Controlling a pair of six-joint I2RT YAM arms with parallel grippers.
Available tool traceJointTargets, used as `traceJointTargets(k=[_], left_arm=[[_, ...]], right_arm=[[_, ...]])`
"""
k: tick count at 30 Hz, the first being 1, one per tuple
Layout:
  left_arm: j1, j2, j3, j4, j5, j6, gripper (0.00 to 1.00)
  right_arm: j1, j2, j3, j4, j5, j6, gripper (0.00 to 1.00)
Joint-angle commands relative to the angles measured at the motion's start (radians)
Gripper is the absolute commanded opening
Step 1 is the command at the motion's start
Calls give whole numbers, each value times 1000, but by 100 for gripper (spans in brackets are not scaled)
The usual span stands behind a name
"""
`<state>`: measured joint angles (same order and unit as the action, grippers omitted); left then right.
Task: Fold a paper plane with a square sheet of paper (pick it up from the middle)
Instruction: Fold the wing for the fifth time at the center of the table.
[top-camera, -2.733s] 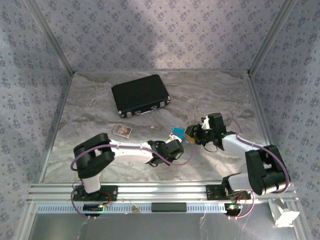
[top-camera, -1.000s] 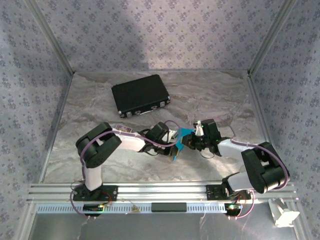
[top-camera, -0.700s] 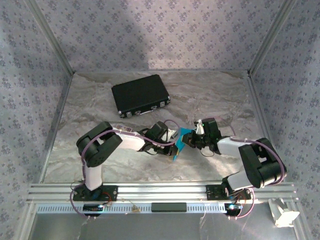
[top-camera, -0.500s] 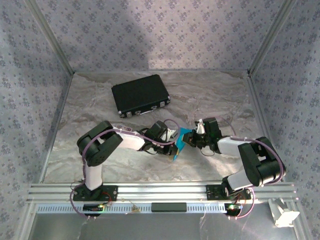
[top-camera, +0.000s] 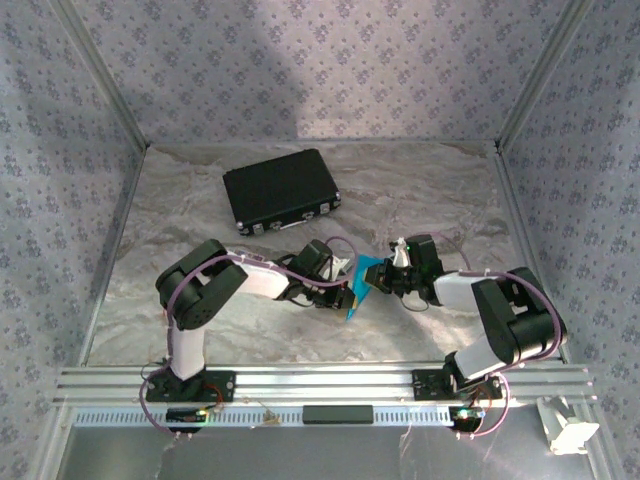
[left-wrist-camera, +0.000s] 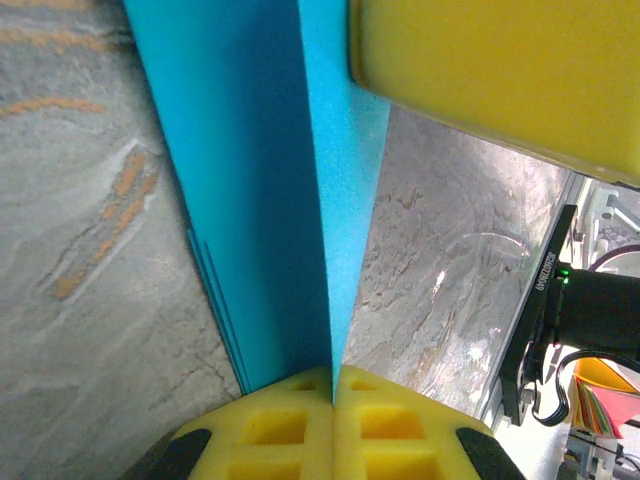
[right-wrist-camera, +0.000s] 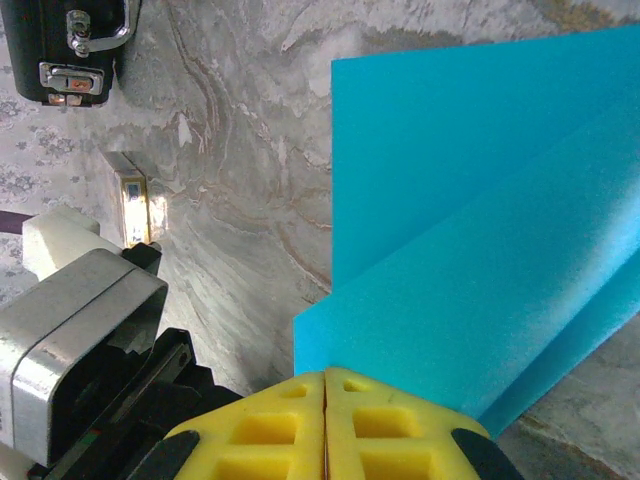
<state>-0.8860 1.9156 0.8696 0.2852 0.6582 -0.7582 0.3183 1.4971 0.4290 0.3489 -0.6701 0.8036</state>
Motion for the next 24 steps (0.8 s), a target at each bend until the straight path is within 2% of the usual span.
traceJointTargets(k=[1, 24], left_arm=[[-3, 72, -18, -25, -44, -9, 0], [11, 85, -43, 2, -45, -41, 0]], right_arm=[[-5, 18, 17, 24, -21, 8, 9], [-17, 89, 24, 56, -28, 4, 8]])
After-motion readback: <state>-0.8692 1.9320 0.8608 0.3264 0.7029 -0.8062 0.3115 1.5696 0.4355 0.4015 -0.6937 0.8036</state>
